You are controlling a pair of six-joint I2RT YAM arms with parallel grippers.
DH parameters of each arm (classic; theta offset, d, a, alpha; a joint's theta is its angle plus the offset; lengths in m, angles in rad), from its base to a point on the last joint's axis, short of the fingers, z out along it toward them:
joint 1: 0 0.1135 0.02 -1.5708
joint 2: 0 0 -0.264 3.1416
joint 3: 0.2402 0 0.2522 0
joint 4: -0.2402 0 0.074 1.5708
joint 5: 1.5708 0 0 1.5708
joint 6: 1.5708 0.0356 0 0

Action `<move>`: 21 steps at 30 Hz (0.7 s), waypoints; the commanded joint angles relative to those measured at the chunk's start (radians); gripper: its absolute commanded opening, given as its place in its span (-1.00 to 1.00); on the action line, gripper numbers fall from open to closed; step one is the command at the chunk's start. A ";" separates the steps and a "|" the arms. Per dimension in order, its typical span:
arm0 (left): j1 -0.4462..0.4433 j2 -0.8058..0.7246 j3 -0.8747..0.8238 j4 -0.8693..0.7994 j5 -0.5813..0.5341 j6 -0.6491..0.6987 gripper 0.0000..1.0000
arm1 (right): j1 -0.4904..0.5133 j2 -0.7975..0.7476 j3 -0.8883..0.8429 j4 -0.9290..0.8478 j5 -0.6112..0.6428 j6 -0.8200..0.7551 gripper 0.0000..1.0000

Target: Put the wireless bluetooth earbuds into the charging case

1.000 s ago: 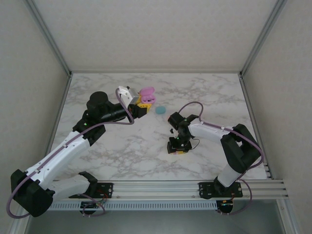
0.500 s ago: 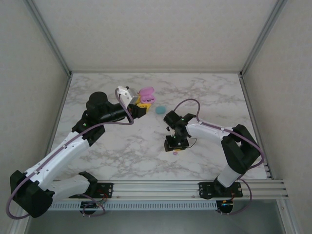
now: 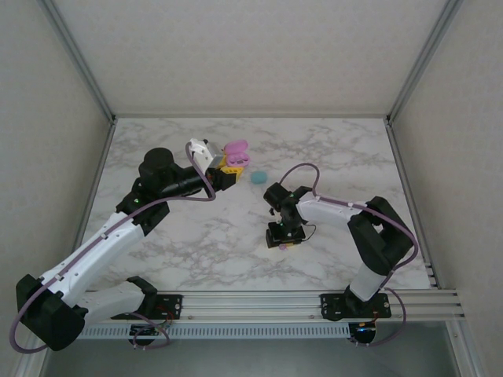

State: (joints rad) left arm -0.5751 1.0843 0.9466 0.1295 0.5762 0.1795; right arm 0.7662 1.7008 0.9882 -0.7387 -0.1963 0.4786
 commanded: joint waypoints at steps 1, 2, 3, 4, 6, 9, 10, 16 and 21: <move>-0.008 -0.013 0.008 0.009 0.000 -0.005 -0.29 | -0.004 0.033 -0.026 0.011 -0.046 -0.022 -0.01; -0.008 -0.010 0.009 0.007 0.002 -0.005 -0.29 | -0.004 0.038 -0.028 0.013 -0.053 -0.025 -0.02; -0.008 -0.010 0.011 0.008 0.003 -0.004 -0.29 | -0.004 0.040 -0.029 0.014 -0.063 -0.028 -0.03; -0.008 -0.010 0.011 0.005 0.004 -0.004 -0.29 | -0.004 0.038 -0.031 0.015 -0.070 -0.027 -0.05; -0.008 -0.012 0.011 0.003 0.004 -0.003 -0.29 | -0.004 0.023 -0.040 0.025 -0.090 -0.019 -0.07; -0.008 -0.014 0.008 0.002 0.001 -0.002 -0.29 | -0.002 -0.006 -0.050 0.030 -0.124 -0.007 -0.09; -0.008 -0.015 0.006 0.004 0.001 -0.003 -0.29 | 0.000 -0.016 -0.052 0.033 -0.135 -0.001 -0.10; -0.008 -0.009 0.002 0.016 0.002 -0.008 -0.29 | 0.011 -0.038 -0.054 0.038 -0.171 0.018 -0.12; -0.008 -0.007 0.002 0.013 0.003 -0.006 -0.29 | 0.016 -0.048 -0.052 0.023 -0.160 0.027 -0.13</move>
State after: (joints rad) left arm -0.5751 1.0843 0.9466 0.1299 0.5766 0.1795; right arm 0.7742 1.6783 0.9455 -0.6960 -0.3317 0.4885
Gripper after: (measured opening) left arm 0.366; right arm 0.436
